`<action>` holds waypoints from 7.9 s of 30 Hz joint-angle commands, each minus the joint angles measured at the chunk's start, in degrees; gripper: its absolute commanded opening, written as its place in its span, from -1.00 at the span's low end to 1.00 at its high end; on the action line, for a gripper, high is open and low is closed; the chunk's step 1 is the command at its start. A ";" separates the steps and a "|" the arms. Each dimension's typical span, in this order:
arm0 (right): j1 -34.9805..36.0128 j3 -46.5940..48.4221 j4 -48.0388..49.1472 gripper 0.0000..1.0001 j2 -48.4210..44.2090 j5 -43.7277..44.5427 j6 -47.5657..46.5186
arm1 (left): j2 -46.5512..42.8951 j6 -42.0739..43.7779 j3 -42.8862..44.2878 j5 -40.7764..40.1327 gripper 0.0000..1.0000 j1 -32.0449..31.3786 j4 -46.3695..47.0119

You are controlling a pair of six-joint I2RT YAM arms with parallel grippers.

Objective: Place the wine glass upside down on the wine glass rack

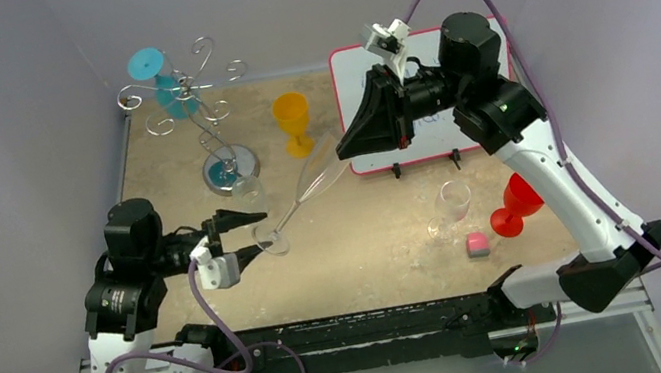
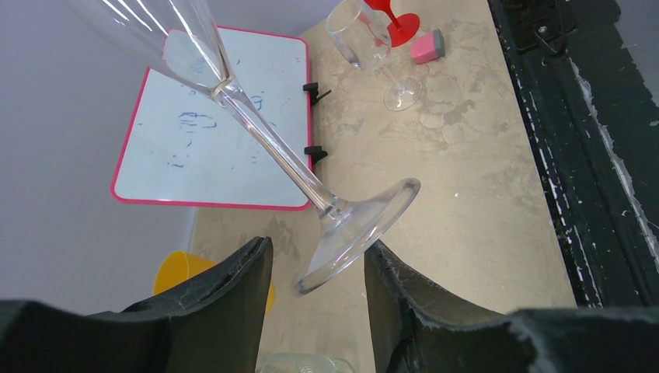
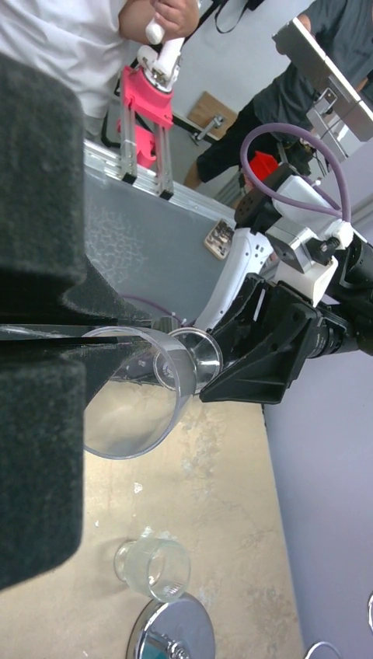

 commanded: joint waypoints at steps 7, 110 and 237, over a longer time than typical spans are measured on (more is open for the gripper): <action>-0.23 4.16 0.61 -1.00 2.10 -2.16 -1.07 | 1.03 4.20 4.18 5.67 -0.35 -0.33 -3.72; -1.01 -15.65 14.95 1.00 -17.77 28.91 4.88 | 52.28 -96.30 60.01 -41.86 -1.00 5.97 34.62; -0.96 -18.02 15.80 1.00 -19.82 30.08 5.53 | 63.87 -118.51 49.57 -38.86 -1.00 14.52 45.13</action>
